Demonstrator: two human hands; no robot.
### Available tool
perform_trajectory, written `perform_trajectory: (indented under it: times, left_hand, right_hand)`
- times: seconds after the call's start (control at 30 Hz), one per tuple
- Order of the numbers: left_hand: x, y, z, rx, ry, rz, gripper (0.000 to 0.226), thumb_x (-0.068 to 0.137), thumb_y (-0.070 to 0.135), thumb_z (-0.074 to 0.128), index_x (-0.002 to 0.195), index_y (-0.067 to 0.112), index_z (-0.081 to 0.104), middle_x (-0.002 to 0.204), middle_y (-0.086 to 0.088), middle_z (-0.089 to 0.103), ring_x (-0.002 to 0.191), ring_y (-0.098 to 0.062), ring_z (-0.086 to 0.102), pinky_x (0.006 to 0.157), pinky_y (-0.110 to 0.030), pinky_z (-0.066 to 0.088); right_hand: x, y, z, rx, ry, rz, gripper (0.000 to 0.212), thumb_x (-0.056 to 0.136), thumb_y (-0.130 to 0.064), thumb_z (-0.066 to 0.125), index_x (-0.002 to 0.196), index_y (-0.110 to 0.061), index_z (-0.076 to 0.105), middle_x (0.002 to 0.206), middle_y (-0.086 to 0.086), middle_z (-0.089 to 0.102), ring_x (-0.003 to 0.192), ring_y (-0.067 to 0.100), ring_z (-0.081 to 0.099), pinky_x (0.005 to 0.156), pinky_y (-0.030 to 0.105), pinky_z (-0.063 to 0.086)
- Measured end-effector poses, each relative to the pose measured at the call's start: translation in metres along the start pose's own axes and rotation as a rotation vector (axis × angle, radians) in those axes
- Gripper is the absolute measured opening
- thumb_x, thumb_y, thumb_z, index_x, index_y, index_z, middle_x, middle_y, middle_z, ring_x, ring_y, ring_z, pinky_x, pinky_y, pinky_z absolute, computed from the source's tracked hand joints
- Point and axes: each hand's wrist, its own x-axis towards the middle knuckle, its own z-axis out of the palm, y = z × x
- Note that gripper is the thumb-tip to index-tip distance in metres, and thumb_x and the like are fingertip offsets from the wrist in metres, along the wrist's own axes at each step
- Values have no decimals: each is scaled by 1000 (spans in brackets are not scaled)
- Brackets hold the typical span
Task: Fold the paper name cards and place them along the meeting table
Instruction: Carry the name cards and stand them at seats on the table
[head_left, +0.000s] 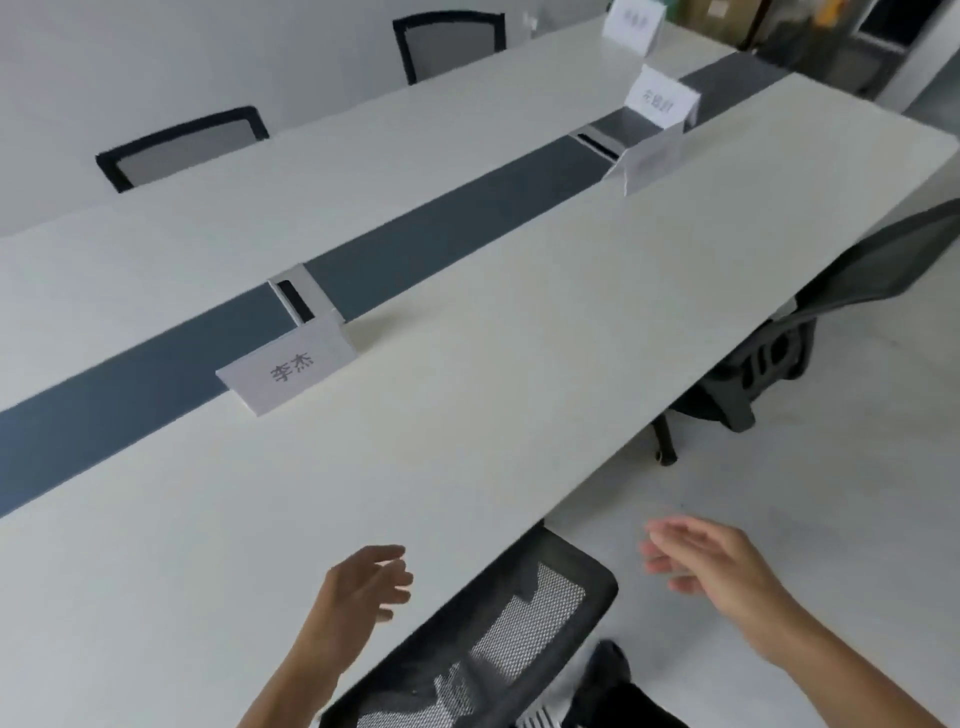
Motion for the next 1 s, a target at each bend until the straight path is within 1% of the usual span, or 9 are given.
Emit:
perform_trajectory:
  times: [0.1, 0.13, 0.23, 0.33, 0.43, 0.53, 0.77, 0.83, 1.0]
  left_hand:
    - [-18, 30, 44, -52, -56, 28, 16, 93, 7, 55, 102, 4, 67, 95, -27, 71, 73, -26, 67, 64, -32, 48]
    - [-22, 42, 61, -54, -79, 35, 14, 91, 10, 60, 102, 4, 68, 93, -26, 72, 73, -27, 68, 64, -32, 48]
    - [-26, 72, 119, -12, -144, 48, 30, 76, 29, 69, 97, 9, 70, 86, -19, 75, 73, -27, 70, 67, -36, 49]
    - [-20, 95, 189, 35, -193, 50, 13, 91, 12, 61, 99, 6, 69, 88, -21, 75, 76, -31, 71, 71, -40, 50]
    - [-12, 115, 270, 73, -279, 84, 13, 89, 9, 63, 100, 5, 68, 87, -21, 75, 75, -31, 71, 70, -38, 50]
    - [-6, 137, 343, 115, -381, 95, 15, 93, 4, 54, 100, 3, 67, 80, -17, 75, 65, -23, 70, 63, -33, 48]
    - [47, 194, 462, 291, -512, 123, 13, 93, 14, 58, 102, 10, 67, 86, -10, 77, 77, -23, 72, 68, -34, 52]
    - [74, 215, 498, 341, -549, 128, 16, 95, 11, 53, 103, 11, 67, 86, -8, 77, 82, -26, 72, 70, -36, 53]
    - [135, 296, 598, 436, -661, 206, 16, 95, 13, 53, 103, 13, 67, 85, -6, 77, 83, -26, 72, 71, -34, 54]
  right_hand:
    - [-20, 19, -39, 103, 40, 11, 16, 91, -21, 61, 98, -10, 70, 86, 4, 78, 80, 20, 75, 75, 37, 53]
    - [-25, 24, -54, 136, 57, 11, 17, 90, -21, 61, 97, -9, 71, 86, 5, 78, 79, 20, 75, 74, 36, 52]
    - [-33, 43, -111, 217, 132, -4, 16, 90, -20, 61, 95, -9, 72, 86, 6, 78, 82, 24, 74, 74, 38, 52]
    - [-39, 66, -177, 286, 222, 6, 16, 91, -19, 61, 94, -8, 73, 86, 7, 78, 82, 25, 74, 72, 37, 52]
    - [-42, 92, -242, 333, 306, 24, 17, 91, -20, 60, 93, -10, 73, 87, 7, 78, 81, 22, 74, 72, 35, 52]
    - [-44, 115, -299, 396, 396, 75, 16, 91, -20, 61, 94, -10, 73, 87, 7, 78, 82, 23, 74, 73, 37, 53]
    - [-4, 133, -395, 513, 531, 148, 14, 91, -16, 61, 94, -10, 73, 86, 7, 78, 81, 23, 75, 73, 37, 53]
    - [18, 131, -421, 546, 568, 150, 14, 91, -15, 60, 95, -10, 73, 87, 8, 78, 81, 23, 75, 73, 37, 53]
    - [66, 109, -496, 613, 689, 165, 14, 91, -13, 60, 96, -9, 73, 87, 9, 78, 80, 24, 75, 73, 38, 53]
